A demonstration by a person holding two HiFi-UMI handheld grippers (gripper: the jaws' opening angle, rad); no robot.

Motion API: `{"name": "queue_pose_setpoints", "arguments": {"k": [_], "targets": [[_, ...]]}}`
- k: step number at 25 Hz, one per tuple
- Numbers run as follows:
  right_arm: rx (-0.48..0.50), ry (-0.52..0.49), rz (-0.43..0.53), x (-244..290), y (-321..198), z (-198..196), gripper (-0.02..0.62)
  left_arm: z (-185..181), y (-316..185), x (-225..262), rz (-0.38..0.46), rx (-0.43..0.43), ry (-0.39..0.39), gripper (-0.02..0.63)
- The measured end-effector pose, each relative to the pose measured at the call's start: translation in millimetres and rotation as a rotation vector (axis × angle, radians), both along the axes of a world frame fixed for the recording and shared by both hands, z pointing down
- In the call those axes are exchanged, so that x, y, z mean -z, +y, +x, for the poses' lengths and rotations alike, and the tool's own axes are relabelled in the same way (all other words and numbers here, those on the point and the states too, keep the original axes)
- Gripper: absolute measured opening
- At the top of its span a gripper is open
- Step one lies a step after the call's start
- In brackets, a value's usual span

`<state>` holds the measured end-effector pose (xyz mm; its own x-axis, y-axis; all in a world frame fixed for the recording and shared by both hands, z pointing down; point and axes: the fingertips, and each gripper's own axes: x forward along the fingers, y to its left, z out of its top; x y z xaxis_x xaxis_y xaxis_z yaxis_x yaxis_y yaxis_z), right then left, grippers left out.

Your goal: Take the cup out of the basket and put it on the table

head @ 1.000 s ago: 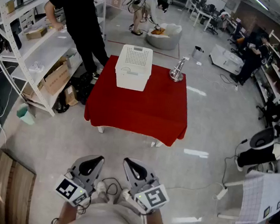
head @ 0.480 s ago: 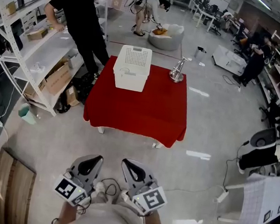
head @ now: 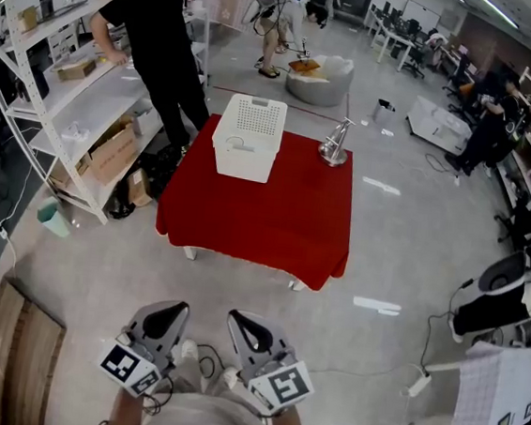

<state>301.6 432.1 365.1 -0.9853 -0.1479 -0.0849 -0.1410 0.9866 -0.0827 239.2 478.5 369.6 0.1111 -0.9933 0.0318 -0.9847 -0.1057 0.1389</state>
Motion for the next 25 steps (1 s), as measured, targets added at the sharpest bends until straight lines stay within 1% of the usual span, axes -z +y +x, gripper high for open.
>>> {"name": "queue_pose_setpoints", "arguments": {"k": [6,11,17,25], "targets": [[0.002,0.025,-0.005,-7,-5,-4,0.009,-4,-6,-4,-0.005,-0.003,0.006,0.011],[-0.002,0.031,0.005,-8,-13,-17,0.009,-16,-16,-8,0.000,-0.013,0.014,0.011],[-0.021,0.046,0.018,-9,-31,-43,0.009,-42,-33,-9,0.003,-0.026,0.014,0.011],[-0.037,0.066,0.000,-19,-62,-85,0.009,-85,-65,-18,-0.004,-0.041,0.022,0.011]]}}
